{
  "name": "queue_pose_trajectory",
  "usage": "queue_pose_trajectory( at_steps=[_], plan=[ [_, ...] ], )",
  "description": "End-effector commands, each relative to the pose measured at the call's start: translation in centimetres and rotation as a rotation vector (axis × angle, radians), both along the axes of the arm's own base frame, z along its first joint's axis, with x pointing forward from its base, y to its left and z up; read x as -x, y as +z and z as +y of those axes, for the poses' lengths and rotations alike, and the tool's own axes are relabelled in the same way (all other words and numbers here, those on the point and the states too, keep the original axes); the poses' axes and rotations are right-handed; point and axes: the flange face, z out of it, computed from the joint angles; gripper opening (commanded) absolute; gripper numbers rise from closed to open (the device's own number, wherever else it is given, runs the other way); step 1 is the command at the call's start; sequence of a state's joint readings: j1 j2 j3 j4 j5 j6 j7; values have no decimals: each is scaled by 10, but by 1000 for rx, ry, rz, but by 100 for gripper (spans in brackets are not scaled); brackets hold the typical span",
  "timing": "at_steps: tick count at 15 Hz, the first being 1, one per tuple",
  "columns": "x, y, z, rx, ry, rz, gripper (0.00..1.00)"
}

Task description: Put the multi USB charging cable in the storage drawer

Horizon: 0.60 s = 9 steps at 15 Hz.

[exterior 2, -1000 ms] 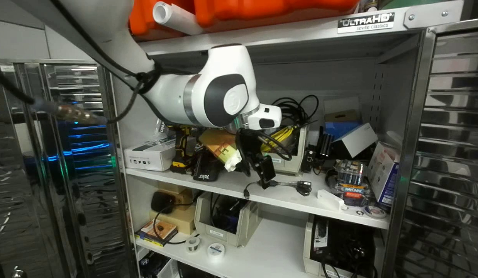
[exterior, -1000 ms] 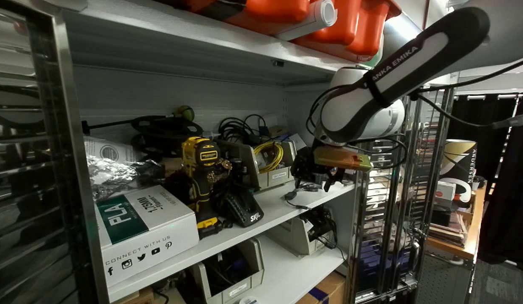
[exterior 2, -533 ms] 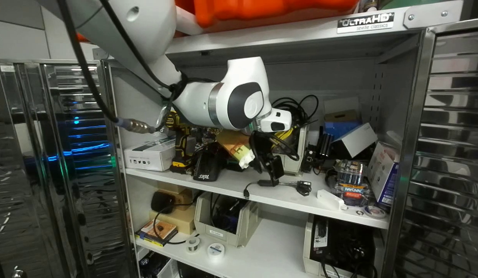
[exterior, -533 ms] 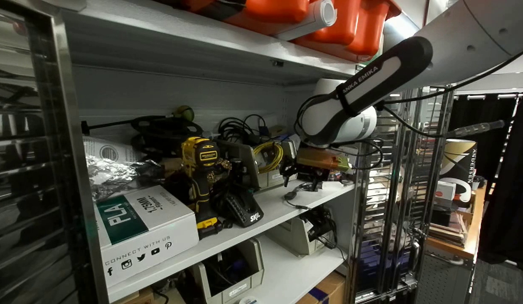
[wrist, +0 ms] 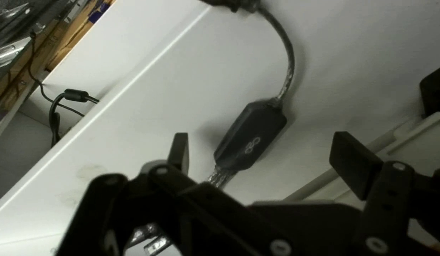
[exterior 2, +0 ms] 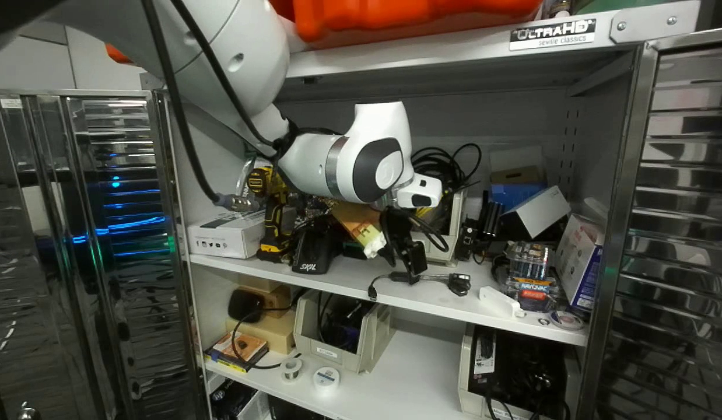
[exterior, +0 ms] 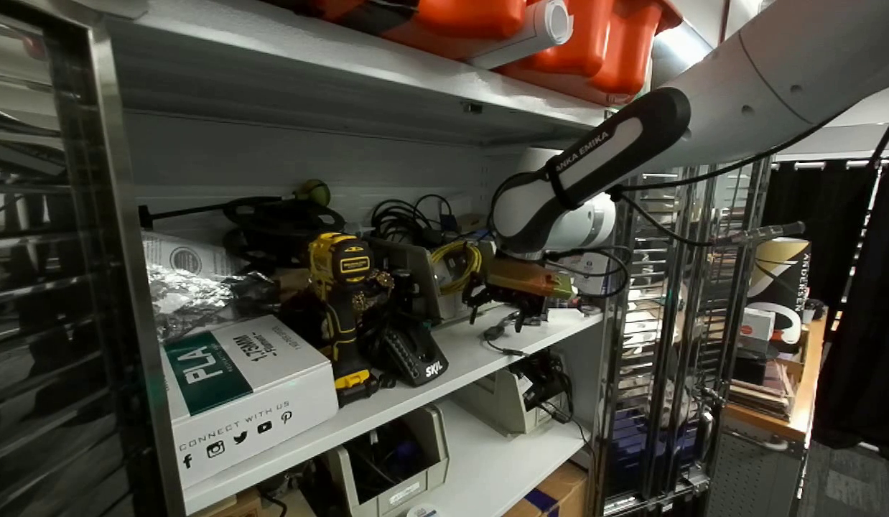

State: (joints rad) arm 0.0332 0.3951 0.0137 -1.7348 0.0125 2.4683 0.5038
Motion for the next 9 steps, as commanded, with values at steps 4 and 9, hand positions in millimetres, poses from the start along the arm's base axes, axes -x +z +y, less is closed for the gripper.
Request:
queue_pose_trajectory(
  at_steps=[4, 9],
  plan=[
    [-11, -13, 0, -14, -8, 49, 100],
    [-8, -13, 7, 9, 43, 104, 59]
  ],
)
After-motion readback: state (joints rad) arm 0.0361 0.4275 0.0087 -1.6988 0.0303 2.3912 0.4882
